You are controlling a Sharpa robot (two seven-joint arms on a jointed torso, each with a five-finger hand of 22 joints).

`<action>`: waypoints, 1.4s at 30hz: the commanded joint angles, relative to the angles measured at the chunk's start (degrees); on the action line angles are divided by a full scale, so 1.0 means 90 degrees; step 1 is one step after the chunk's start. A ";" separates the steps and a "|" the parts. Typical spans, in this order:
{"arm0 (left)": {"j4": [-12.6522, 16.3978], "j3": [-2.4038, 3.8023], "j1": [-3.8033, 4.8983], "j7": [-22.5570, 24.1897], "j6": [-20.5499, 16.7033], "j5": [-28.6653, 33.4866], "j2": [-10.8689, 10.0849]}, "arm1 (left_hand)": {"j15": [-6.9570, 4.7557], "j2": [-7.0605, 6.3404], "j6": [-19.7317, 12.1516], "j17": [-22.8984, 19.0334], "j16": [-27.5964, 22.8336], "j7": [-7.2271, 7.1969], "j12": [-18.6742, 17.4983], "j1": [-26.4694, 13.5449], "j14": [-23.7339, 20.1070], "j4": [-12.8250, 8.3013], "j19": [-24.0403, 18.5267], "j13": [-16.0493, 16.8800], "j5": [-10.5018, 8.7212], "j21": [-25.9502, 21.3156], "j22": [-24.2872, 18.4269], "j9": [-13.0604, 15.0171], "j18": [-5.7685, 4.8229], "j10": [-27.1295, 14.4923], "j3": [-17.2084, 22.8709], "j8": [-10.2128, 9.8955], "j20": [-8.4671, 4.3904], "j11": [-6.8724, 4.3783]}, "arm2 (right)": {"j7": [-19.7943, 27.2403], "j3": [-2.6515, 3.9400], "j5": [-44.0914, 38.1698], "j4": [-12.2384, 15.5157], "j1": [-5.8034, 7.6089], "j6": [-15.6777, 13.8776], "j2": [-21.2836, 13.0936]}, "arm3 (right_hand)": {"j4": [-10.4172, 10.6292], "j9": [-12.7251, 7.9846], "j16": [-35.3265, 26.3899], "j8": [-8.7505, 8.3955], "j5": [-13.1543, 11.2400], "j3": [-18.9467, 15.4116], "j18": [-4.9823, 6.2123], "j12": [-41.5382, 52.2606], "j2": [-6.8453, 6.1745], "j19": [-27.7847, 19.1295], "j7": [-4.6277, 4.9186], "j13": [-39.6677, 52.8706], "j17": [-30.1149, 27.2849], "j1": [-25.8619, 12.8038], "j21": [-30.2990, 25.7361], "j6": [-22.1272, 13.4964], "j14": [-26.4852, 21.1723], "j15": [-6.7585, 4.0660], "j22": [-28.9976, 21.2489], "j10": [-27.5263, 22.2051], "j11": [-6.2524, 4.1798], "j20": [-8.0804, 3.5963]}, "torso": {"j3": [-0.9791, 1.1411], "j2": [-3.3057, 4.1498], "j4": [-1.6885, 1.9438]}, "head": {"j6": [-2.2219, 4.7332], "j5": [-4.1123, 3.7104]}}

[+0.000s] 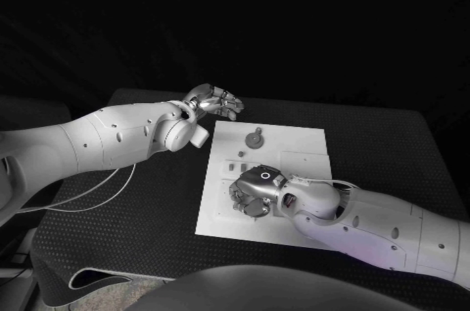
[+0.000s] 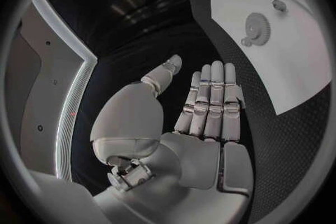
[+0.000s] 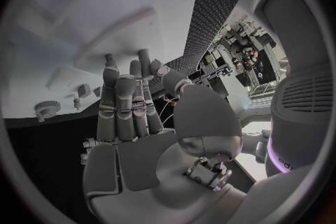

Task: Assemble the parts on the task board

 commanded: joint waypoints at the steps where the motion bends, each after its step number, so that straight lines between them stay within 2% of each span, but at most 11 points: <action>1: 0.0009 0.0007 0.0009 0.0046 0.0079 0.0035 0.0014 | -0.0001 0.0014 -0.0021 0.0011 -0.0037 -0.0027 -0.0010 0.0000 0.0043 -0.0004 -0.0018 -0.0007 0.0000 0.0009 -0.0011 -0.0008 -0.0011 -0.0013 -0.0032 0.0023 0.0034 0.0006 | 0.0043 -0.0031 -0.0013 -0.0022 -0.0046 0.0210 0.0034 | -0.0023 0.0106 0.0017 0.0019 0.0032 -0.0001 0.0054 -0.0012 -0.0041 0.0024 -0.0051 0.0009 0.0008 -0.0043 0.0014 0.0064 -0.0005 -0.0039 0.0120 0.0012 0.0016 0.0019 | 0.0000 0.0001 0.0005 | 0.0000 0.0001; 5: 0.0010 0.0007 0.0009 0.0046 0.0082 0.0035 0.0012 | 0.0000 0.0015 -0.0021 0.0014 -0.0039 -0.0027 -0.0010 0.0000 0.0044 -0.0004 -0.0018 -0.0007 0.0000 0.0009 -0.0012 -0.0008 -0.0011 -0.0013 -0.0033 0.0023 0.0034 0.0006 | 0.0052 -0.0039 0.0036 -0.0023 -0.0051 0.0214 0.0038 | 0.0009 0.0093 0.0007 -0.0024 0.0033 -0.0040 0.0054 -0.0063 -0.0246 0.0015 -0.0030 0.0006 0.0019 -0.0109 0.0005 0.0021 -0.0024 -0.0013 0.0122 -0.0053 0.0044 0.0031 | -0.0003 0.0000 0.0007 | 0.0000 -0.0007; 16: 0.0012 0.0007 0.0009 0.0034 0.0089 0.0035 0.0006 | 0.0000 0.0012 -0.0024 0.0023 -0.0046 -0.0026 -0.0010 -0.0001 0.0044 -0.0004 -0.0019 -0.0008 0.0000 0.0009 -0.0015 -0.0010 -0.0011 -0.0014 -0.0036 0.0023 0.0035 0.0007 | 0.0065 -0.0041 0.0177 -0.0042 -0.0051 0.0097 0.0018 | 0.0041 0.0019 -0.0002 -0.0212 0.0031 -0.0055 0.0054 -0.0237 -0.0570 0.0009 0.0096 -0.0033 0.0053 -0.0225 -0.0022 -0.0217 -0.0060 0.0084 0.0118 -0.0301 0.0145 0.0032 | -0.0002 -0.0001 0.0001 | 0.0000 -0.0009; 25: 0.0008 0.0007 0.0009 0.0021 0.0089 0.0035 -0.0009 | 0.0001 0.0006 -0.0034 0.0035 -0.0057 -0.0023 -0.0014 -0.0006 0.0043 -0.0003 -0.0021 -0.0009 0.0000 0.0009 -0.0020 -0.0014 -0.0012 -0.0020 -0.0041 0.0019 0.0036 0.0010 | 0.0076 -0.0041 0.0324 -0.0046 -0.0050 -0.0318 -0.0053 | 0.0043 -0.0153 -0.0037 -0.0584 0.0030 -0.0094 0.0054 -0.0505 -0.0970 -0.0078 0.0354 -0.0117 0.0084 -0.0235 -0.0077 -0.0859 -0.0214 0.0259 0.0123 -0.0764 0.0327 0.0070 | 0.0002 -0.0002 -0.0004 | 0.0000 -0.0024; 29: 0.0006 0.0007 0.0009 0.0023 0.0093 0.0035 -0.0014 | 0.0002 0.0005 -0.0036 0.0038 -0.0060 -0.0022 -0.0014 -0.0006 0.0043 -0.0003 -0.0022 -0.0010 0.0000 0.0009 -0.0022 -0.0015 -0.0012 -0.0022 -0.0042 0.0019 0.0036 0.0010 | 0.0087 -0.0039 0.0385 0.0024 -0.0048 -0.0591 -0.0159 | 0.0098 -0.0220 -0.0040 -0.0711 0.0031 -0.0129 0.0050 -0.0588 -0.1214 -0.0137 0.0345 -0.0173 0.0100 -0.0288 -0.0095 -0.1120 -0.0298 0.0346 0.0130 -0.0956 0.0417 0.0106 | 0.0002 -0.0003 -0.0002 | 0.0000 -0.0038; 30: 0.0005 0.0007 0.0009 0.0024 0.0093 0.0036 -0.0019 | 0.0002 0.0005 -0.0037 0.0039 -0.0060 -0.0021 -0.0015 -0.0006 0.0043 -0.0003 -0.0022 -0.0010 0.0000 0.0009 -0.0022 -0.0015 -0.0012 -0.0022 -0.0042 0.0018 0.0036 0.0010 | 0.0093 -0.0039 0.0418 0.0063 -0.0047 -0.0689 -0.0200 | 0.0137 -0.0241 -0.0037 -0.0754 0.0026 -0.0252 0.0038 -0.0600 -0.1312 -0.0164 0.0268 -0.0191 0.0107 -0.0435 -0.0097 -0.1221 -0.0328 0.0376 0.0136 -0.1019 0.0443 0.0125 | 0.0001 -0.0003 -0.0001 | 0.0000 -0.0044; 34: 0.0001 0.0007 0.0009 0.0015 0.0095 0.0038 -0.0028 | 0.0002 0.0005 -0.0038 0.0042 -0.0063 -0.0021 -0.0015 -0.0005 0.0043 -0.0003 -0.0023 -0.0010 0.0000 0.0009 -0.0024 -0.0016 -0.0012 -0.0023 -0.0042 0.0018 0.0036 0.0011 | 0.0265 -0.0032 0.0551 0.0281 -0.0005 -0.0927 -0.0421 | 0.0182 -0.0256 -0.0014 -0.0785 0.0034 -0.0429 0.0054 -0.0589 -0.1422 -0.0193 0.0224 -0.0217 0.0127 -0.0583 -0.0091 -0.1338 -0.0363 0.0398 0.0140 -0.1104 0.0469 0.0130 | -0.0002 -0.0005 -0.0008 | 0.0000 -0.0046; 35: -0.0007 0.0007 0.0009 0.0017 0.0094 0.0043 -0.0026 | 0.0002 0.0005 -0.0038 0.0044 -0.0065 -0.0021 -0.0015 -0.0003 0.0043 -0.0004 -0.0023 -0.0010 0.0000 0.0008 -0.0024 -0.0016 -0.0012 -0.0024 -0.0042 0.0018 0.0036 0.0011 | 0.0327 -0.0025 0.0563 0.0364 0.0037 -0.1037 -0.0499 | 0.0178 -0.0257 -0.0009 -0.0789 0.0033 -0.0471 0.0054 -0.0592 -0.1492 -0.0196 0.0234 -0.0225 0.0131 -0.0599 -0.0087 -0.1363 -0.0373 0.0404 0.0140 -0.1134 0.0476 0.0127 | -0.0001 -0.0006 -0.0010 | 0.0000 -0.0030; 38: -0.0039 0.0006 0.0008 0.0021 0.0107 0.0055 -0.0020 | 0.0002 0.0003 -0.0040 0.0047 -0.0068 -0.0020 -0.0016 0.0000 0.0042 -0.0006 -0.0025 -0.0011 0.0000 0.0008 -0.0026 -0.0017 -0.0012 -0.0025 -0.0042 0.0018 0.0036 0.0011 | 0.0437 0.0019 0.0724 0.0535 0.0112 -0.1252 -0.0673 | 0.0199 -0.0261 -0.0008 -0.0804 0.0034 -0.0524 0.0054 -0.0589 -0.1571 -0.0184 0.0150 -0.0244 0.0136 -0.0608 -0.0061 -0.1448 -0.0412 0.0426 0.0144 -0.1201 0.0497 0.0115 | 0.0017 -0.0012 -0.0009 | 0.0000 -0.0042; 40: -0.0067 0.0005 0.0008 0.0018 0.0102 0.0064 -0.0014 | 0.0002 0.0003 -0.0041 0.0049 -0.0070 -0.0020 -0.0016 0.0001 0.0041 -0.0007 -0.0025 -0.0011 0.0000 0.0008 -0.0027 -0.0017 -0.0012 -0.0025 -0.0042 0.0018 0.0036 0.0011 | 0.0540 0.0098 0.0938 0.0673 0.0173 -0.1437 -0.0863 | 0.0219 -0.0248 0.0012 -0.0778 0.0036 -0.0539 0.0054 -0.0546 -0.1554 -0.0167 0.0177 -0.0230 0.0145 -0.0592 -0.0036 -0.1438 -0.0408 0.0414 0.0147 -0.1153 0.0484 0.0100 | 0.0021 -0.0021 -0.0011 | 0.0000 -0.0062; 42: -0.0098 0.0005 0.0007 0.0023 0.0109 0.0077 -0.0008 | 0.0002 0.0004 -0.0041 0.0051 -0.0071 -0.0020 -0.0016 0.0001 0.0041 -0.0006 -0.0025 -0.0011 -0.0001 0.0008 -0.0028 -0.0017 -0.0012 -0.0025 -0.0042 0.0018 0.0036 0.0011 | 0.0589 0.0189 0.1455 0.0785 0.0293 -0.1532 -0.1073 | 0.0164 -0.0203 0.0047 -0.0675 0.0041 -0.0582 0.0054 -0.0397 -0.1428 -0.0142 0.0243 -0.0149 0.0159 -0.0496 0.0009 -0.1308 -0.0375 0.0324 0.0151 -0.0906 0.0392 0.0070 | 0.0014 -0.0025 -0.0016 | 0.0005 -0.0092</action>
